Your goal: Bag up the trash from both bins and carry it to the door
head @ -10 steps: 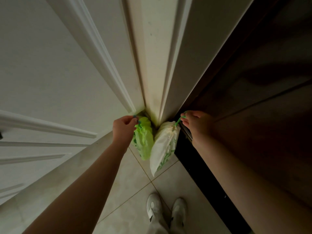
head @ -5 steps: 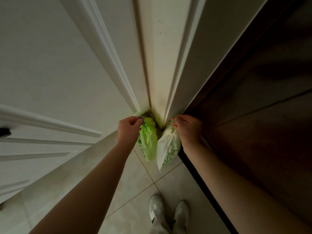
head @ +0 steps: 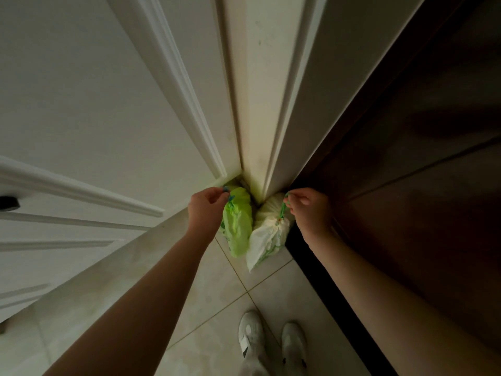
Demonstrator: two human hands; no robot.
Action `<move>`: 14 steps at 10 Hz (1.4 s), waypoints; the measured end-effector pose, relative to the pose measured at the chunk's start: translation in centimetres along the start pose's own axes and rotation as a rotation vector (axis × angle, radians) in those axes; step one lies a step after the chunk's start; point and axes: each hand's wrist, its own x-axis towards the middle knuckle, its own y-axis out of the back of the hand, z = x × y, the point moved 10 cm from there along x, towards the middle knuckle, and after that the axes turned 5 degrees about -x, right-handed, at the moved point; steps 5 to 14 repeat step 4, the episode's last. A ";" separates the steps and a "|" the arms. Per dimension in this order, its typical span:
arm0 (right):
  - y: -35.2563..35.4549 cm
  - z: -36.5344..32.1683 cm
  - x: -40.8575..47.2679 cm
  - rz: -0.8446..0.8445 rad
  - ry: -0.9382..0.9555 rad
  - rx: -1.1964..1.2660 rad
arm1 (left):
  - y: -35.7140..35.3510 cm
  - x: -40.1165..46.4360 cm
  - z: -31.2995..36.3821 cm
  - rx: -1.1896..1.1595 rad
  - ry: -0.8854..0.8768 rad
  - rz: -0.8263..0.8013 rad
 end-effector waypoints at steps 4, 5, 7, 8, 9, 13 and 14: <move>2.1 -2.9 -0.7 -0.048 0.272 -0.295 | 0.5 -3.4 3.5 0.304 -0.174 0.031; 2.1 -2.9 -0.7 -0.048 0.272 -0.295 | 0.5 -3.4 3.5 0.304 -0.174 0.031; 2.1 -2.9 -0.7 -0.048 0.272 -0.295 | 0.5 -3.4 3.5 0.304 -0.174 0.031; 2.1 -2.9 -0.7 -0.048 0.272 -0.295 | 0.5 -3.4 3.5 0.304 -0.174 0.031; 2.1 -2.9 -0.7 -0.048 0.272 -0.295 | 0.5 -3.4 3.5 0.304 -0.174 0.031; 2.1 -2.9 -0.7 -0.048 0.272 -0.295 | 0.5 -3.4 3.5 0.304 -0.174 0.031; 2.1 -2.9 -0.7 -0.048 0.272 -0.295 | 0.5 -3.4 3.5 0.304 -0.174 0.031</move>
